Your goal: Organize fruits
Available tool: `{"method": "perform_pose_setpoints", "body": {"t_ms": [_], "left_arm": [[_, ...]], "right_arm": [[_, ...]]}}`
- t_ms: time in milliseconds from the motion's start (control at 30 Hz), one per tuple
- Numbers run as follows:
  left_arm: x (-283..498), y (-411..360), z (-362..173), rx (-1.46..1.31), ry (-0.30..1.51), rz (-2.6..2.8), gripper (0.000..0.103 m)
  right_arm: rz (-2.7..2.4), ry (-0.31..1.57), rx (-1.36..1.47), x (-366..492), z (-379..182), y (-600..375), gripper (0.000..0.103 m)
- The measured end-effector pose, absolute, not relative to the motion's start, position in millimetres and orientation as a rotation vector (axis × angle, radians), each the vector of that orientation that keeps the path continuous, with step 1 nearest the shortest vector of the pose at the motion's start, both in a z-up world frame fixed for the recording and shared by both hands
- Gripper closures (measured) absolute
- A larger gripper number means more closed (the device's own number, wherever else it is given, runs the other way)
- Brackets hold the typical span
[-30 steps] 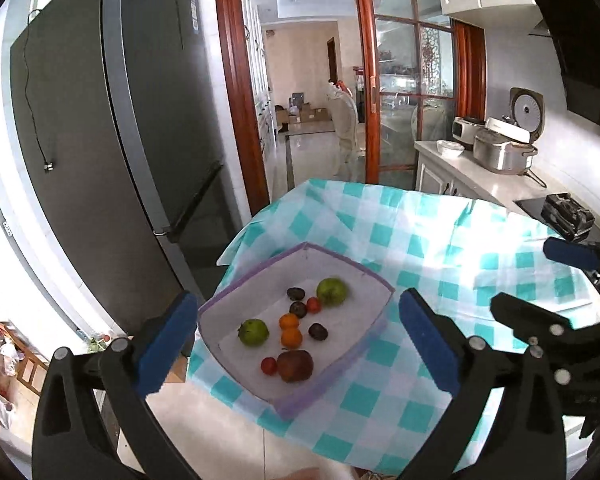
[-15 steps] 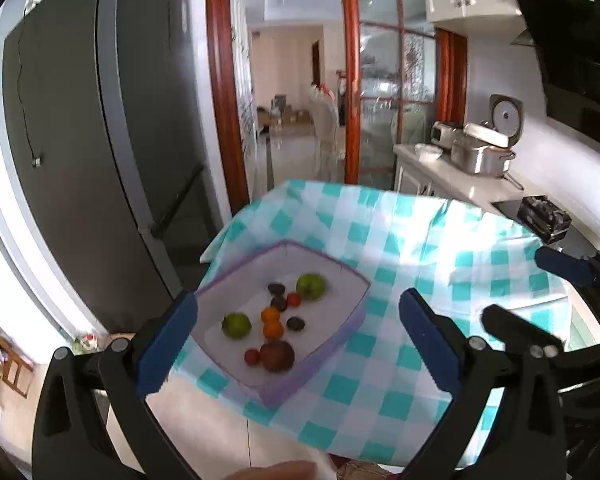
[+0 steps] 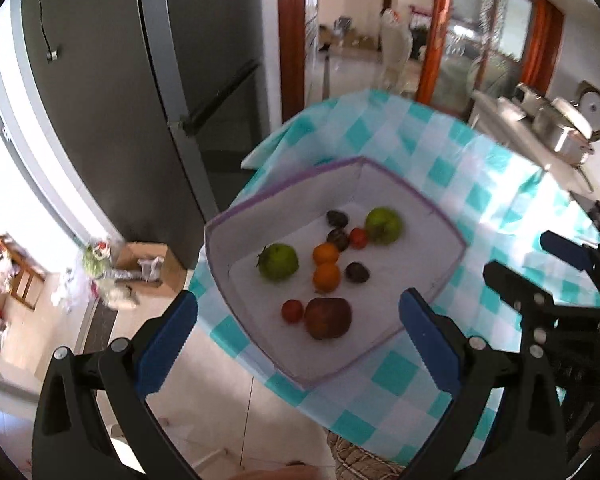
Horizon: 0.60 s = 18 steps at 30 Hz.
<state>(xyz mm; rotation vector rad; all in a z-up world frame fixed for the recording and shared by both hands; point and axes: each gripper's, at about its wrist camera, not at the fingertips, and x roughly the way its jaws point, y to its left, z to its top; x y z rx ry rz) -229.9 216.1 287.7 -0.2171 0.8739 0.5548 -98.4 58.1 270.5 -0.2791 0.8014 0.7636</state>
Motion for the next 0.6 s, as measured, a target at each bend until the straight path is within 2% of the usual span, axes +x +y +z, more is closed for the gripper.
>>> {"method": "perform_pose_setpoints", "body": {"t_ms": [333,600], "left_arm": [[-171,247,208,-0.257,1.042,0.575,0.002],[-143,253,179,-0.268,1.114,0.572,0.002]], "right_arm": [[0.777,0.957,-0.283,-32,202,102,0.016],[0.800,1.020,-0.254,-2,176,112,0.016]]}}
